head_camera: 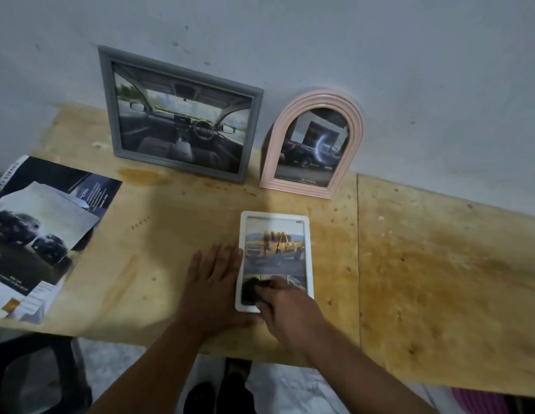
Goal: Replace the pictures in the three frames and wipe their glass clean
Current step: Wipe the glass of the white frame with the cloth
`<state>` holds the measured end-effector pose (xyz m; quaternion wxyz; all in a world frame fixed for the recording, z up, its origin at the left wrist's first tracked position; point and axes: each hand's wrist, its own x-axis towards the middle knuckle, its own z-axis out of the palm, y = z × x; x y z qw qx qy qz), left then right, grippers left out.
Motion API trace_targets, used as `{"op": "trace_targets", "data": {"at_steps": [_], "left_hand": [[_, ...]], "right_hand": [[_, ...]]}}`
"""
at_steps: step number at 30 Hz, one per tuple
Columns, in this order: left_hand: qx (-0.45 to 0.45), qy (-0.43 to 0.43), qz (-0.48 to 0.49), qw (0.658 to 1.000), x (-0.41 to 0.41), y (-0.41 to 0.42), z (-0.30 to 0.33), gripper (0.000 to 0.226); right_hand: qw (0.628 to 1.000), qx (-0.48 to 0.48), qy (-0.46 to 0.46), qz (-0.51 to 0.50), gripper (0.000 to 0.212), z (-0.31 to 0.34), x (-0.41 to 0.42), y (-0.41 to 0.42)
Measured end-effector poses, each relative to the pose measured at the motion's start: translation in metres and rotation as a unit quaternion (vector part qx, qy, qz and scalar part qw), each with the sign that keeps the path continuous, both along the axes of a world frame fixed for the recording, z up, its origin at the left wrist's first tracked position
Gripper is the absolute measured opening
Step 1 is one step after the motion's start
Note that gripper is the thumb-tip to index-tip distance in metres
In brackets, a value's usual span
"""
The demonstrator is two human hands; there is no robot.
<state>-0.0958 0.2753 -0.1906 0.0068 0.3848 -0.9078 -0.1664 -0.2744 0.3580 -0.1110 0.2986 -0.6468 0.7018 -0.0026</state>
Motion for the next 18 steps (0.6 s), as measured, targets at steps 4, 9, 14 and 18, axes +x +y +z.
{"op": "trace_targets", "data": {"at_steps": [4,9,14,18], "left_hand": [[-0.019,0.011,-0.017,1.0,0.004,-0.009,0.001,0.128],[-0.037,0.025,-0.026,0.999,0.005,-0.013,-0.006,0.128],[-0.053,0.052,-0.018,0.997,0.007,-0.015,-0.012,0.126],[-0.049,0.08,-0.019,0.995,0.01,-0.013,-0.014,0.124]], "right_hand": [[0.994,0.009,-0.06,-0.095,0.029,0.015,-0.031,-0.044],[0.986,-0.084,0.064,-0.126,0.033,-0.005,-0.038,-0.107],[0.988,-0.106,0.098,-0.052,0.036,-0.029,-0.012,-0.08],[0.992,-0.089,0.089,0.01,0.042,-0.024,-0.001,-0.032]]}}
